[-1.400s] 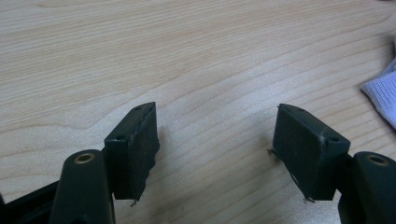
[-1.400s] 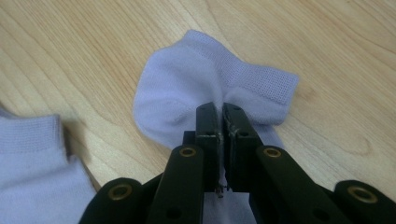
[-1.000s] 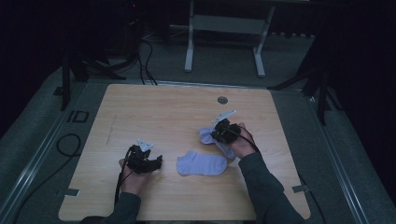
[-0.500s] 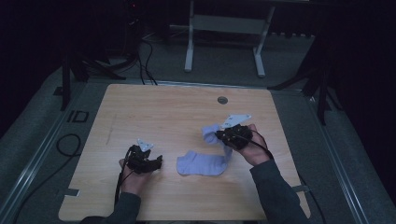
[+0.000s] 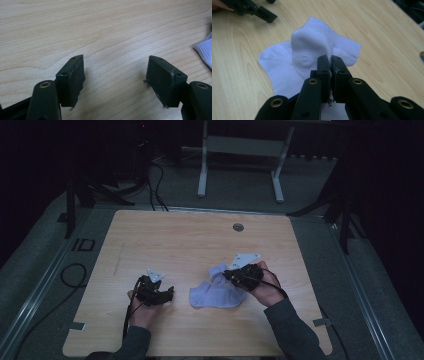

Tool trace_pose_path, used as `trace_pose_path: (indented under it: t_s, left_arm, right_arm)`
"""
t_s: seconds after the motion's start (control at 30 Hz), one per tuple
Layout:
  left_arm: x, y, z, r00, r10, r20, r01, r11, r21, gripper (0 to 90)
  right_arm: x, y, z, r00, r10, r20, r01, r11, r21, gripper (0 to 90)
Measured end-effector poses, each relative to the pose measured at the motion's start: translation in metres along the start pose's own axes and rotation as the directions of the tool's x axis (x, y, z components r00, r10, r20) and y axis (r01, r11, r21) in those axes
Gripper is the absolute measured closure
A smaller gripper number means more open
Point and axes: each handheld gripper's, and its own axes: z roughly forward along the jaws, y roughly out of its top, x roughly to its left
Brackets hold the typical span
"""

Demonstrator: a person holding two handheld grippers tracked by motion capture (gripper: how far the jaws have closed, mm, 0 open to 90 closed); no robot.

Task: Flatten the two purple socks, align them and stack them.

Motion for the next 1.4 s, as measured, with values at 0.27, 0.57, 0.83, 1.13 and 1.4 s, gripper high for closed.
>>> trace_pose_path:
  t_s: [0.27, 0.57, 0.83, 1.13, 1.4]
  left_arm:
    - [0.000, 0.000, 0.000, 1.0000, 0.001, 0.000, -0.001, 1.0000, 0.000, 31.2]
    - [-0.001, 0.001, 0.000, 1.0000, -0.006, -0.003, 0.006, 1.0000, 0.001, 31.3]
    - [-0.003, 0.001, 0.000, 0.9999, -0.010, -0.009, 0.010, 0.9999, 0.004, 34.2]
    - [-0.011, 0.000, -0.008, 0.9992, -0.037, 0.014, 0.037, 0.9993, -0.002, 57.0]
    - [-0.031, -0.005, -0.024, 0.9782, 0.002, 0.208, 0.001, 0.9999, -0.014, 64.1]
  right_arm:
    - [0.009, -0.001, 0.015, 0.9991, 0.007, -0.041, -0.007, 1.000, -0.001, 86.2]
    - [0.021, 0.000, 0.035, 0.9967, 0.012, -0.080, -0.011, 1.000, 0.007, 86.2]
    - [0.028, -0.007, 0.055, 0.9909, 0.062, -0.120, -0.059, 0.998, 0.024, 86.2]
    - [0.035, -0.012, 0.070, 0.9819, 0.097, -0.163, -0.090, 0.995, 0.048, 86.1]
    - [0.035, -0.015, 0.075, 0.9780, 0.120, -0.171, -0.112, 0.992, 0.056, 86.1]
